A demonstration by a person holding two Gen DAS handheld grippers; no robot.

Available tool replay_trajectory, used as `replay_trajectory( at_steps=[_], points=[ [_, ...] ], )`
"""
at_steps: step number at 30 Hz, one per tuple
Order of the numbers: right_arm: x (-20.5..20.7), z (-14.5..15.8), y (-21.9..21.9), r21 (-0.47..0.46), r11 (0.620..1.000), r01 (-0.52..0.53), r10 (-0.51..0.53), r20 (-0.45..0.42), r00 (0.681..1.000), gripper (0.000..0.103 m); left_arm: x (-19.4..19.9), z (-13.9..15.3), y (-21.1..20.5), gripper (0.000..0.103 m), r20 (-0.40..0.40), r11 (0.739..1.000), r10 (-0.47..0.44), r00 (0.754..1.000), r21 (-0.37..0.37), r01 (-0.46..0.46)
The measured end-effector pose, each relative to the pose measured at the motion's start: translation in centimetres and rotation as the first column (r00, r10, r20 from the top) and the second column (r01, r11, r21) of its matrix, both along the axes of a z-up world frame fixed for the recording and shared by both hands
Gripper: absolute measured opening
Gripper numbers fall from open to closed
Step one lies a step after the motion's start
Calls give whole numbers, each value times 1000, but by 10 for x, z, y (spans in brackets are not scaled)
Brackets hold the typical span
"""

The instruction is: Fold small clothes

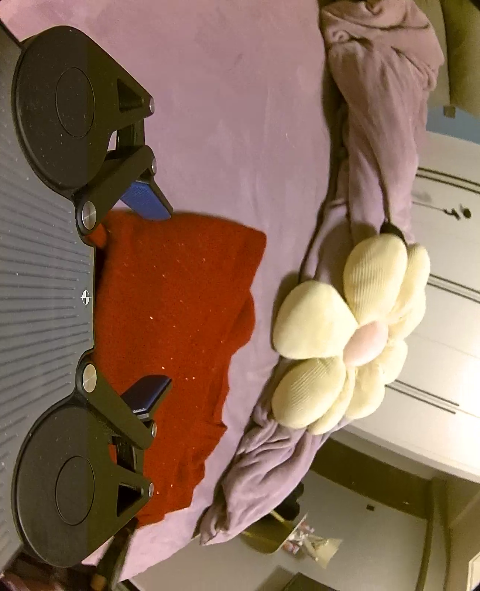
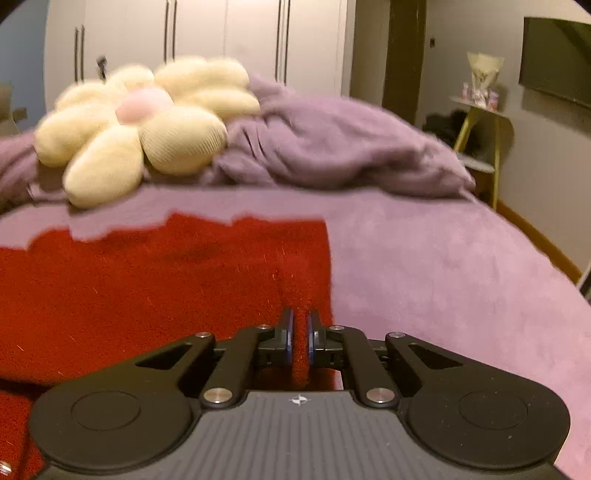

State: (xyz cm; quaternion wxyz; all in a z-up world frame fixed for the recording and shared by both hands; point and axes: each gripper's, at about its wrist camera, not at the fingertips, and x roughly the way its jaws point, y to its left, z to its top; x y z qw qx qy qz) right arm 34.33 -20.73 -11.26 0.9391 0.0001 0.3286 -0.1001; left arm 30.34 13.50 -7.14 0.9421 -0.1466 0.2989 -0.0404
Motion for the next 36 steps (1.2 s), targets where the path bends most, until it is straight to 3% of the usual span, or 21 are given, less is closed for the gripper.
replay_trajectory(
  at_steps=[4, 6, 9, 13, 17, 20, 23, 30, 33, 36],
  points=[
    [-2, 10, -1, -19, 999, 42, -42, -8, 999, 14, 12, -5, -9, 95, -22, 999, -28, 999, 33, 28],
    [-9, 26, 2, 1, 999, 53, -53, 42, 998, 14, 16, -10, -14, 95, -31, 998, -36, 999, 50, 38],
    [-10, 37, 18, 100, 993, -62, 53, 91, 994, 14, 30, -16, -27, 95, -50, 998, -52, 997, 15, 53],
    [13, 29, 63, 183, 954, -239, 235, 45, 971, 14, 55, -27, -49, 95, -48, 997, -73, 996, -8, 72],
    [32, 7, 92, 115, 941, -318, 319, 10, 948, 13, 85, -43, -64, 95, -60, 997, -37, 997, 61, 41],
    [40, -6, 71, 5, 970, -242, 242, 14, 970, 4, 99, -52, -76, 96, -39, 981, -25, 999, 193, 32],
    [45, -8, 30, 50, 983, -175, 172, 50, 984, 0, 107, -60, -84, 101, -11, 955, -26, 1000, 294, 28],
    [53, -20, 20, 2, 977, -213, 212, 72, 975, 0, 122, -74, -86, 103, 19, 952, 1, 1000, 305, -7],
    [60, -22, 20, 7, 975, -220, 219, 64, 974, 0, 123, -74, -82, 103, 19, 960, 4, 1000, 280, -9],
    [60, -16, 27, -25, 971, -236, 237, 49, 970, 0, 117, -67, -83, 103, 5, 953, 5, 1000, 302, -6]
  ],
)
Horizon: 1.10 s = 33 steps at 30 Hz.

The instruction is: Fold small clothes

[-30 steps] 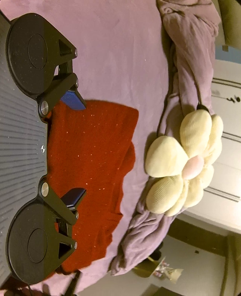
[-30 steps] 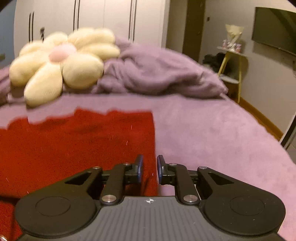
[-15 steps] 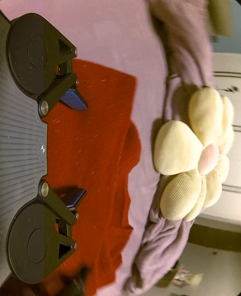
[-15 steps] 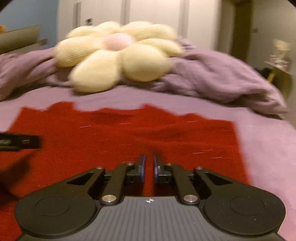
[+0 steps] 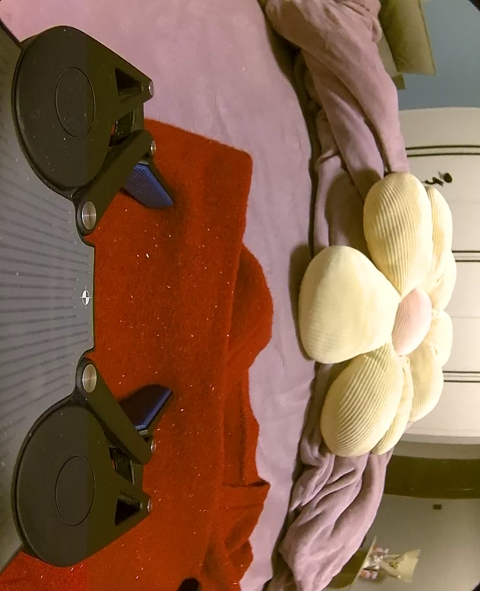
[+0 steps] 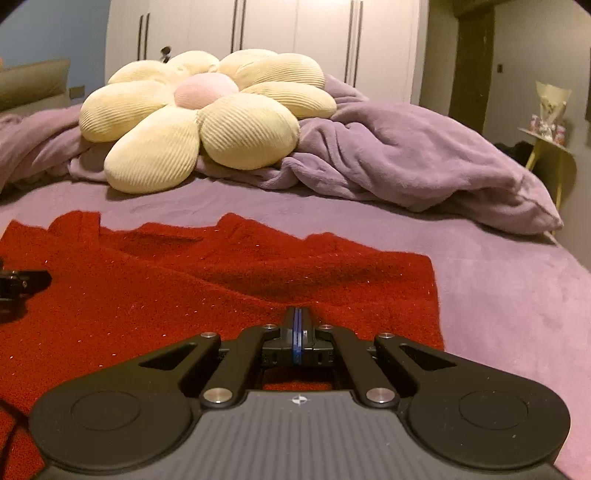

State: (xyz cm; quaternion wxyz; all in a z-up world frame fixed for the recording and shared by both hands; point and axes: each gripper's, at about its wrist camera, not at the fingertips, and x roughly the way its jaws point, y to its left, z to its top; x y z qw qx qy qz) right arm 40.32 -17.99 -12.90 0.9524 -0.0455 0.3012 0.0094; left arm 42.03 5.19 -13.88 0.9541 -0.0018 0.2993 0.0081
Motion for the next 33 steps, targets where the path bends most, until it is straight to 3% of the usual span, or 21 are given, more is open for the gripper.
replay_trajectory(
  at_steps=[3, 6, 10, 21, 24, 25, 26, 27, 29, 33],
  points=[
    [-22, 19, 0, 69, 998, -6, 7, -24, 1000, 1, -16, 9, 3, 103, -40, 1000, 3, 999, -17, -4],
    [-57, 30, -2, 128, 992, 14, -11, -22, 1000, 15, -38, 15, 8, 103, -54, 997, 4, 999, -72, -8],
    [-78, 14, -2, 91, 996, 19, -11, -84, 996, 16, -52, 15, 4, 103, -63, 999, -10, 998, -54, 7],
    [-66, 12, 5, 8, 999, -36, 37, -147, 988, 17, -56, 19, 6, 103, -140, 998, 24, 990, -58, -32],
    [-72, 23, -6, 100, 995, -20, 39, -201, 979, 22, -79, 28, 9, 103, -154, 998, -3, 988, -62, -6],
    [-80, 31, -13, 166, 986, -9, 46, -220, 974, 31, -94, 32, 10, 103, -143, 997, -23, 989, -70, 13],
    [-92, 38, -20, 245, 969, -6, 66, -234, 970, 52, -111, 36, 12, 103, -131, 996, -55, 990, -80, 45],
    [-108, 44, -28, 320, 947, -9, 88, -233, 969, 61, -129, 40, 15, 103, -117, 993, -85, 989, -89, 74],
    [-156, 53, -40, 404, 914, -42, 130, -192, 973, 65, -169, 45, 22, 103, -100, 988, -126, 987, -105, 116],
    [-260, 56, -64, 444, 896, -12, 120, -217, 969, 68, -244, 44, 54, 103, -125, 982, -141, 982, -147, 122]
  ],
)
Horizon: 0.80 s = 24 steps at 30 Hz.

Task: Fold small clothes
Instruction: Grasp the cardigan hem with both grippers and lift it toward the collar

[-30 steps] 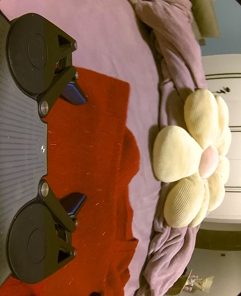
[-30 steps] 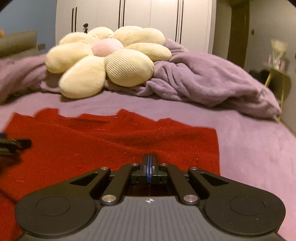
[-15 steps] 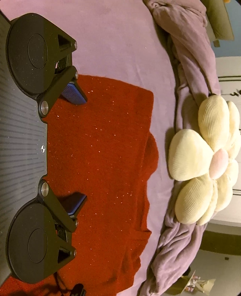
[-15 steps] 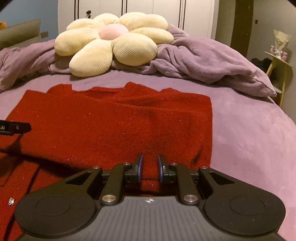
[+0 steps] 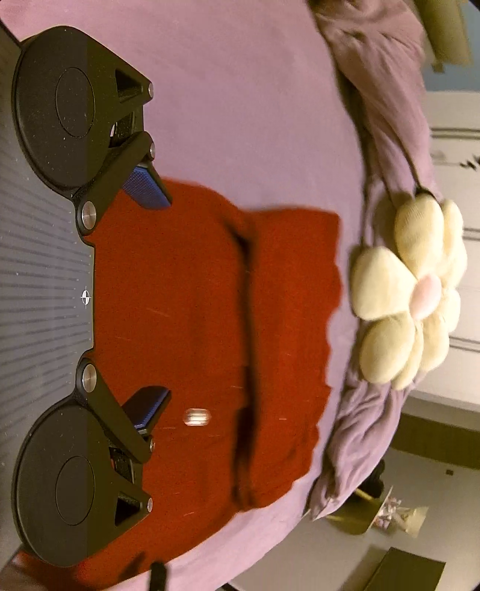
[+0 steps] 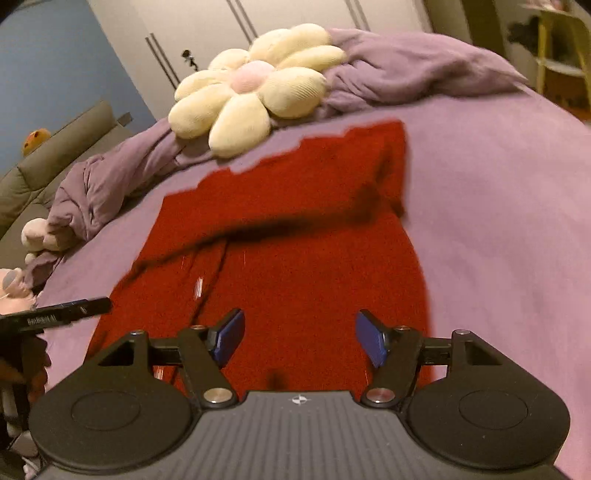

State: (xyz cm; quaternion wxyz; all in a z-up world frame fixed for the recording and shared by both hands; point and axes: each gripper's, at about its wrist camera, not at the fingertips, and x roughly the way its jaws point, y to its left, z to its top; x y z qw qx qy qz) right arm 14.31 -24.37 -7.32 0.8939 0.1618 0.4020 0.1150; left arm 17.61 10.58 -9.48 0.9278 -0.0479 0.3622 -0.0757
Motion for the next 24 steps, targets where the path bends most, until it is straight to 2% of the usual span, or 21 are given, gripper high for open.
replay_trajectory(
  at_steps=[2, 4, 6, 7, 8, 9, 12, 17, 19, 20, 22, 24],
  points=[
    [-47, -5, -12, 0, 999, 48, -48, -48, 998, 68, -30, -5, 22, 103, -34, 999, 36, 999, -14, -36],
    [-84, -11, -26, 43, 996, 84, -80, -84, 993, 68, -49, -9, 38, 103, -56, 998, 63, 996, -11, -64],
    [-108, -16, -36, 94, 991, 95, -85, -104, 991, 73, -63, -14, 53, 103, -75, 993, 116, 990, -3, -117],
    [-114, -17, -39, 101, 990, 99, -89, -105, 991, 79, -67, -15, 61, 103, -80, 991, 131, 988, -12, -132],
    [-116, -17, -42, 98, 989, 111, -100, -114, 989, 89, -70, -19, 69, 103, -96, 988, 148, 984, -34, -152],
    [-117, -18, -45, 102, 987, 122, -109, -121, 987, 90, -72, -22, 76, 103, -121, 984, 161, 980, -60, -169],
    [-110, -19, -55, 106, 985, 134, -120, -128, 985, 90, -73, -32, 91, 103, -188, 968, 162, 969, -158, -193],
    [-104, -26, -63, 89, 986, 138, -125, -135, 983, 90, -72, -47, 108, 101, -282, 936, 145, 948, -271, -224],
    [-104, -25, -65, 79, 988, 132, -121, -127, 984, 89, -73, -52, 114, 87, -310, 920, 123, 943, -321, -225],
    [-104, -25, -65, 71, 989, 127, -118, -120, 986, 89, -73, -55, 116, 75, -324, 912, 108, 940, -343, -224],
    [-100, -24, -63, 66, 991, 118, -110, -113, 988, 88, -73, -61, 118, 70, -351, 901, 88, 932, -372, -225],
    [-96, -24, -64, 79, 991, 111, -101, -114, 988, 85, -75, -63, 116, 59, -364, 902, 79, 928, -371, -222]
  ],
)
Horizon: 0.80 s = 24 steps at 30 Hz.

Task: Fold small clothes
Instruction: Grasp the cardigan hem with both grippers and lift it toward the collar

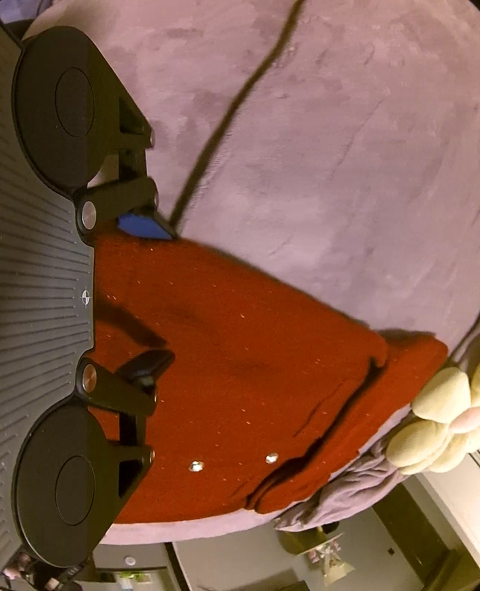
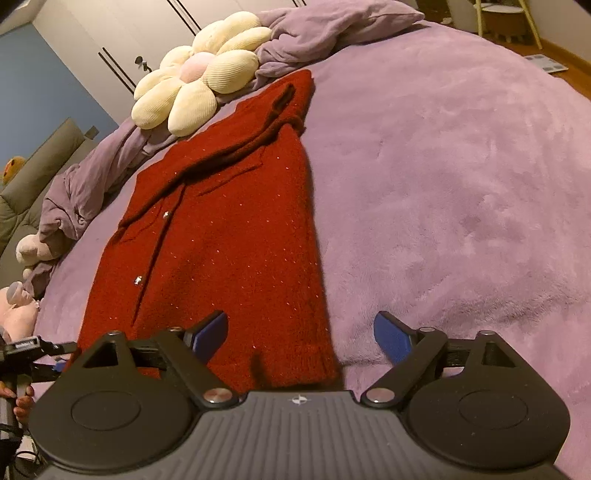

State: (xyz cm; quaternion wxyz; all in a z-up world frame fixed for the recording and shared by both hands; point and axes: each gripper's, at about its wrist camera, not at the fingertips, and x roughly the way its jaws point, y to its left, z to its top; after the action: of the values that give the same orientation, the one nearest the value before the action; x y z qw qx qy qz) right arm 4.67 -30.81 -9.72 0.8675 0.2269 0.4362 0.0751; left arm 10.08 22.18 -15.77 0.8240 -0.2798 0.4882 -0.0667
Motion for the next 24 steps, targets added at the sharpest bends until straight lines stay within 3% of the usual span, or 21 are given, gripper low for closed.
replay_trajectory(
  at_steps=[4, 9, 13, 15, 17, 19, 24],
  points=[
    [8, -2, -2, 39, 999, -27, 28, -38, 999, 50, -2, 3, -3, 52, 18, 999, -36, 999, 6, 36],
    [12, -6, 4, 58, 995, -80, 85, -75, 994, 45, -3, 5, -3, 39, 32, 997, -73, 997, -1, 73],
    [13, -9, 9, 77, 989, -127, 134, -104, 985, 45, 1, 4, -5, 39, 22, 996, -92, 996, 3, 92],
    [16, -10, 13, 62, 988, -144, 151, -121, 981, 38, 2, 4, -5, 34, 20, 994, -104, 994, -16, 104],
    [19, -8, 16, 77, 983, -164, 173, -131, 976, 22, 4, 7, -7, 18, 24, 990, -131, 991, -41, 132],
    [23, -4, 17, 96, 979, -182, 194, -130, 972, 21, 6, 12, -9, 15, 27, 988, -150, 988, -33, 151],
    [39, 12, 16, 220, 956, -193, 214, -77, 974, 19, 14, 47, -11, 13, 128, 980, -138, 982, -125, 154]
  ],
)
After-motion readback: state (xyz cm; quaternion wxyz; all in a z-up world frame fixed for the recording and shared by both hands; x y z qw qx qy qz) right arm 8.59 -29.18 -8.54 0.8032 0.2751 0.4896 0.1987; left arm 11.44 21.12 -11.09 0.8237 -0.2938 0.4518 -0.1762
